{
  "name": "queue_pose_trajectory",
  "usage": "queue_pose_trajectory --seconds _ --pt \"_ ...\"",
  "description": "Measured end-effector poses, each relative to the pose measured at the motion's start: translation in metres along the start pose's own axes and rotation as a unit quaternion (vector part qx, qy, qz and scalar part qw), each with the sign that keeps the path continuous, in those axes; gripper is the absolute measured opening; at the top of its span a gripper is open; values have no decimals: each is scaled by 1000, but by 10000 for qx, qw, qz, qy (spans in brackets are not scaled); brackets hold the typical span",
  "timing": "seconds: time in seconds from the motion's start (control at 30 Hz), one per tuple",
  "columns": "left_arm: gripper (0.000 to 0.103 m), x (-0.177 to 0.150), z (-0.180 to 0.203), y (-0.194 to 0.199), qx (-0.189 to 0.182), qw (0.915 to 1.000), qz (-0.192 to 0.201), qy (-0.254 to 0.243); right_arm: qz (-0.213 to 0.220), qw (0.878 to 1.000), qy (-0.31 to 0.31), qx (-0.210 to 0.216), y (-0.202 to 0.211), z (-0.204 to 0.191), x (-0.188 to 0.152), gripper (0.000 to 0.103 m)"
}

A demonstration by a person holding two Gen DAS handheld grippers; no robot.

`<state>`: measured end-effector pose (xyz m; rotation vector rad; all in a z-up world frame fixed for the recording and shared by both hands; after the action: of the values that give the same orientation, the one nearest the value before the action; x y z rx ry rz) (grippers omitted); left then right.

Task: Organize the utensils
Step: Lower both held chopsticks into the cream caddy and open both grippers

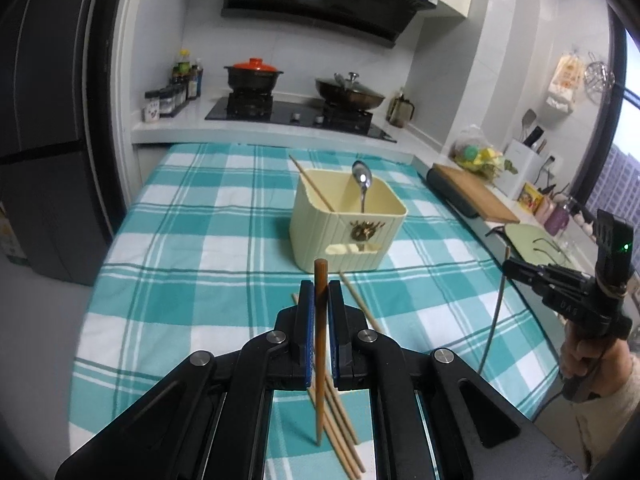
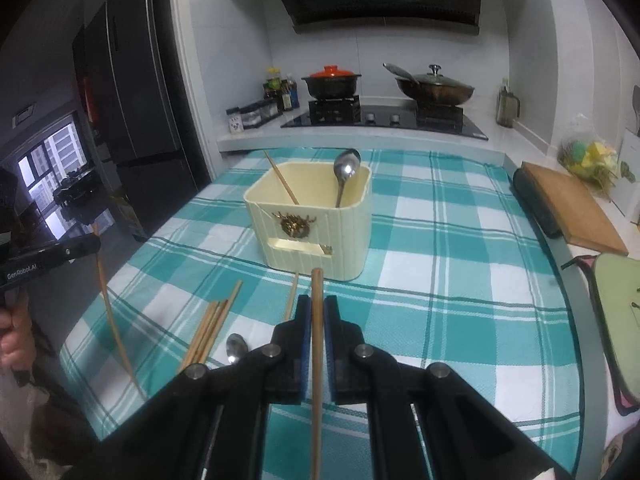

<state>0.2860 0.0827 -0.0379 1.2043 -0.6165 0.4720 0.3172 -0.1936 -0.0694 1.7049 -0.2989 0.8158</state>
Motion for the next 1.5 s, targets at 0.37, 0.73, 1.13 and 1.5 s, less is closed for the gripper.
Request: queue_pose_trajectory --seconds 0.37,0.73,1.13,1.5 --pt "5 29 9 18 -327 9988 348 113 952 9954 48 67 46 -17 27 6" --pt "5 121 15 43 -470 9943 949 103 1600 9867 -247 146 47 -7 108 6" --pt "5 216 8 -34 -114 9920 1185 414 2388 9703 160 -352 -4 -11 216 6" --pt "5 199 0 -156 -41 9981 -355 494 858 9958 -242 -206 -119 30 207 6"
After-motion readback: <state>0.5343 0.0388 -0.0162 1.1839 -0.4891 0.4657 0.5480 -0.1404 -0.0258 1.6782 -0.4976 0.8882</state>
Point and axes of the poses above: each gripper's, at about its wrist camera, not at the fingertips, and y roughly against the way its jaws point, z to its right, x to its top, the point moved 3 cm from there along -y, roughly the way its jaws point, and after that the axes turned 10 degrees about -z, right-handed, at the moved point
